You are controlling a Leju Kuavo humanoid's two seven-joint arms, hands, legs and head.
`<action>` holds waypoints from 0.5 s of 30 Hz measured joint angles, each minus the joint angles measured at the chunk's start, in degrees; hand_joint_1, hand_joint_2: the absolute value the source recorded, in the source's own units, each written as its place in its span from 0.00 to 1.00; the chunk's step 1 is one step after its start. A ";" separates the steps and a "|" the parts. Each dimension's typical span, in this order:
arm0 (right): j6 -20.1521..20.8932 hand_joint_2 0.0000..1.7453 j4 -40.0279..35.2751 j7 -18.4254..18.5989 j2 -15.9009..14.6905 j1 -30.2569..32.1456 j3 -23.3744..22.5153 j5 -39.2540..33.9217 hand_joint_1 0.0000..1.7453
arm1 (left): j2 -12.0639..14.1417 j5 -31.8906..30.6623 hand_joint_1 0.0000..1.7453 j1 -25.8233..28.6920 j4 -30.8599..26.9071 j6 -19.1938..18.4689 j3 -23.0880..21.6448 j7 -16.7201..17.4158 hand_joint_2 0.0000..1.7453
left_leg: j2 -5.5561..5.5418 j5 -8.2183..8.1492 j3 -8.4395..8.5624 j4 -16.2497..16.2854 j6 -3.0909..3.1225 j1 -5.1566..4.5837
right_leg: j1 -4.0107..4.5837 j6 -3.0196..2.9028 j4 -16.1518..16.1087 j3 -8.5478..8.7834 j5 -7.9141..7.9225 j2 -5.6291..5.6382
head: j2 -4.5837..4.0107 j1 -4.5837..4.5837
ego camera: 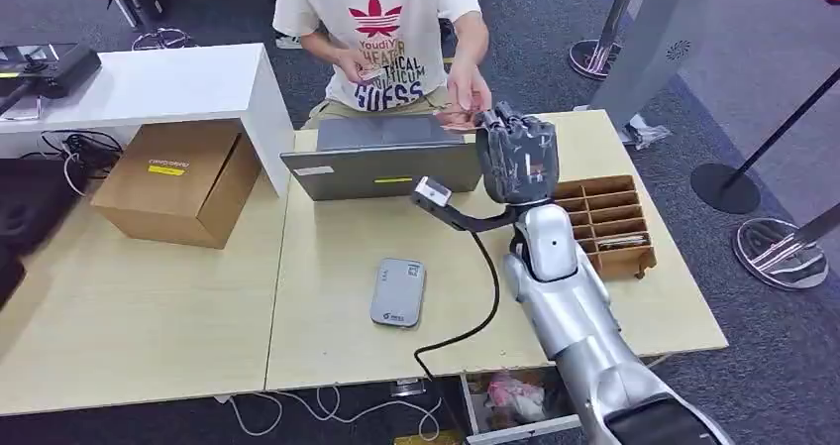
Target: Pass the card to the sensor for recognition and then transmit it.
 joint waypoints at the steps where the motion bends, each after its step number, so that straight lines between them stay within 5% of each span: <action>1: 0.00 1.00 0.20 0.02 0.09 -0.04 0.00 0.04 1.00 | 0.00 0.02 0.00 0.05 0.00 0.00 -0.02 0.00 0.00 | 0.00 0.00 0.00 0.00 0.00 0.00 | 0.00 0.00 0.00 0.00 0.00 0.00 | 0.00 0.00; 13: -0.09 1.00 -2.73 1.09 0.24 1.26 -1.44 3.54 1.00 | 0.09 0.07 0.00 0.36 0.00 0.22 0.00 0.28 0.00 | -0.01 0.00 -0.01 0.00 0.00 0.00 | 0.00 0.00 -0.01 -0.03 0.00 -0.01 | 0.00 0.00; 14: -0.09 1.00 -3.41 1.24 0.24 1.52 -1.68 3.78 0.94 | 0.09 0.04 0.00 0.37 0.00 0.26 0.00 0.28 0.00 | -0.01 0.00 -0.02 0.00 0.00 0.00 | 0.00 0.00 -0.01 -0.03 0.00 -0.01 | 0.00 0.00; 15: -0.09 1.00 -3.93 1.38 0.24 1.69 -1.97 4.04 0.54 | 0.11 0.04 0.00 0.37 0.00 0.26 0.00 0.28 0.00 | -0.01 0.00 -0.02 0.00 0.00 0.00 | 0.00 0.00 -0.01 -0.03 0.00 -0.01 | 0.00 0.00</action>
